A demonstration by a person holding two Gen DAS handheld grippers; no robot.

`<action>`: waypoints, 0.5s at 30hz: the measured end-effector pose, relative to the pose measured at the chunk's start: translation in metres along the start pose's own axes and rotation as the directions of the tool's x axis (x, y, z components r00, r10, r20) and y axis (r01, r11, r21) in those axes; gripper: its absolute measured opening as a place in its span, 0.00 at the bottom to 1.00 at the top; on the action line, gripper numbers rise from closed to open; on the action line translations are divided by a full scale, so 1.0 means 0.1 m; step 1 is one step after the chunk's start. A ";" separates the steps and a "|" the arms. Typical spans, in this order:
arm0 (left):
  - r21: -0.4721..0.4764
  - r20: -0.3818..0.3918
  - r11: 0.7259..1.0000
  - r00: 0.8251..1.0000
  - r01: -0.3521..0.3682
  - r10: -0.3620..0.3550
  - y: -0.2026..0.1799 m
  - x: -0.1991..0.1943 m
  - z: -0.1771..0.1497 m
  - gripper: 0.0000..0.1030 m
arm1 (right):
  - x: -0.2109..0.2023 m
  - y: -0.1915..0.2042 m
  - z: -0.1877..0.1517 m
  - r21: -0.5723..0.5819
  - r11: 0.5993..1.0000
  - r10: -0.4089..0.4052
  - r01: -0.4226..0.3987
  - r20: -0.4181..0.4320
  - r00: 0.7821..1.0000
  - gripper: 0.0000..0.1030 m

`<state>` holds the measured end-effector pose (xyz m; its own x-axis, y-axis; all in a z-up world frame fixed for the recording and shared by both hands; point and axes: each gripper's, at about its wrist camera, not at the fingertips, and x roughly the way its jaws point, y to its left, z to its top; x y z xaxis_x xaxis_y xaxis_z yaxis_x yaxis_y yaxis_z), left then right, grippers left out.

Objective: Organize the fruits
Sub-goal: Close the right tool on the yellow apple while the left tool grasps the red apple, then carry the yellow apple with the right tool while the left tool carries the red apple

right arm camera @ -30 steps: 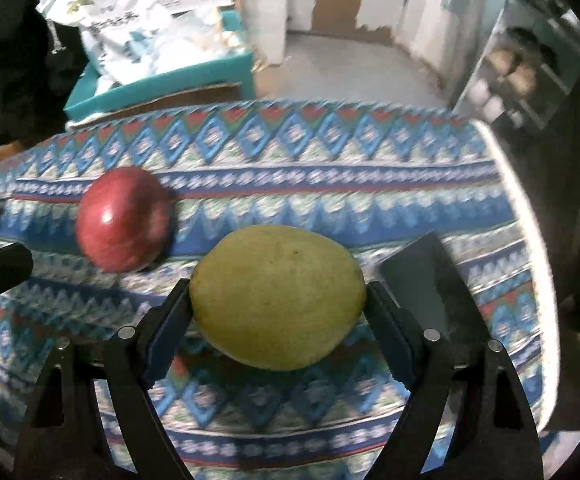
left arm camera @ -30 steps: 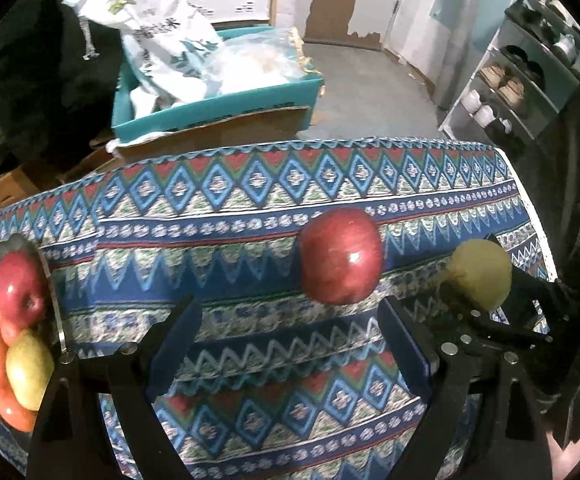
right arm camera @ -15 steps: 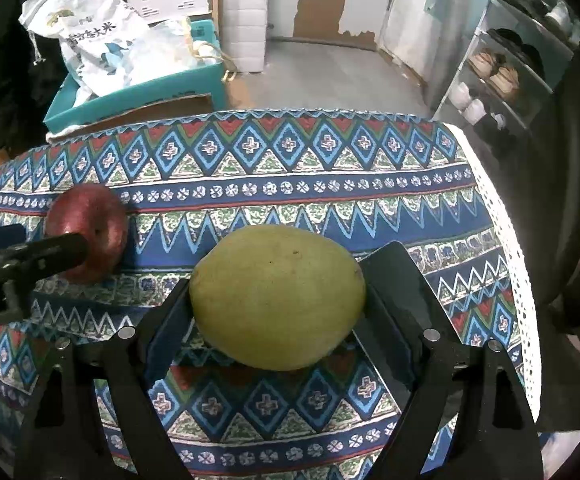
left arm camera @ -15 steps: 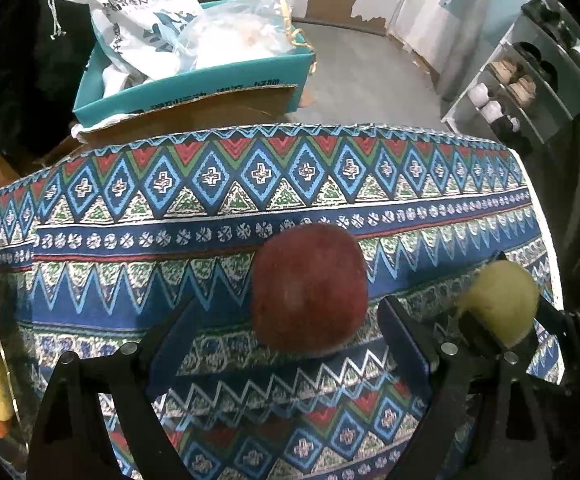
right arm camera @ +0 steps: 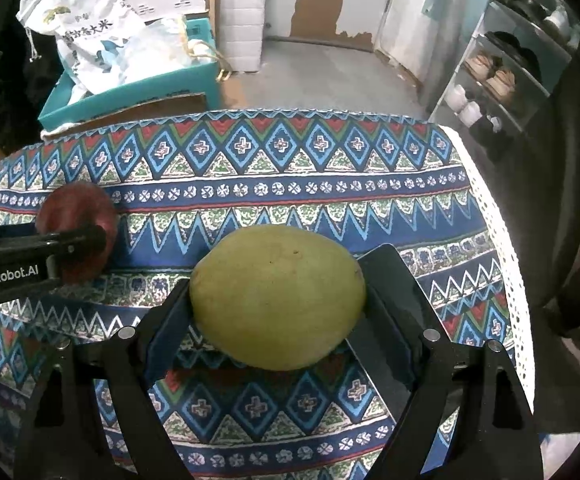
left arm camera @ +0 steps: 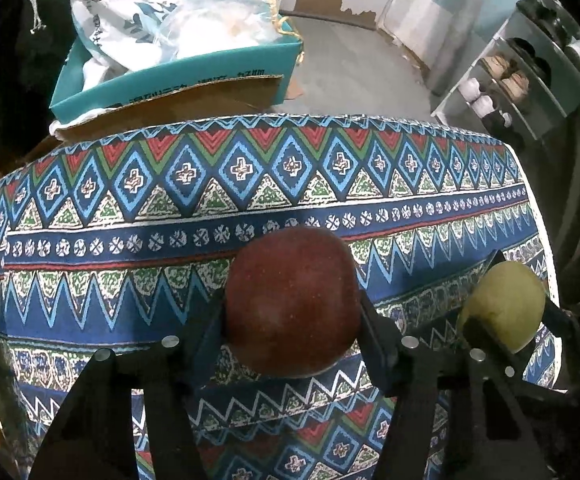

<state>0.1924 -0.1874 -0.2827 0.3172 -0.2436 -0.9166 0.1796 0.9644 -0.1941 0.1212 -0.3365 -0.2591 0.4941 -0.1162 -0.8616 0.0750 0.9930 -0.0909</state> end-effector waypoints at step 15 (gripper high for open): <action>0.060 0.070 0.997 0.997 -0.039 0.034 0.02 -0.40 -0.22 0.60 | -0.24 0.07 0.03 -0.009 1.000 0.007 -0.006 0.042 0.999 0.82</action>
<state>0.1592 -0.1729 -0.2539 0.3877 -0.2169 -0.8959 0.2225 0.9652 -0.1373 0.1127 -0.3271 -0.2376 0.5307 -0.1102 -0.8404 0.0639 0.9939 -0.0900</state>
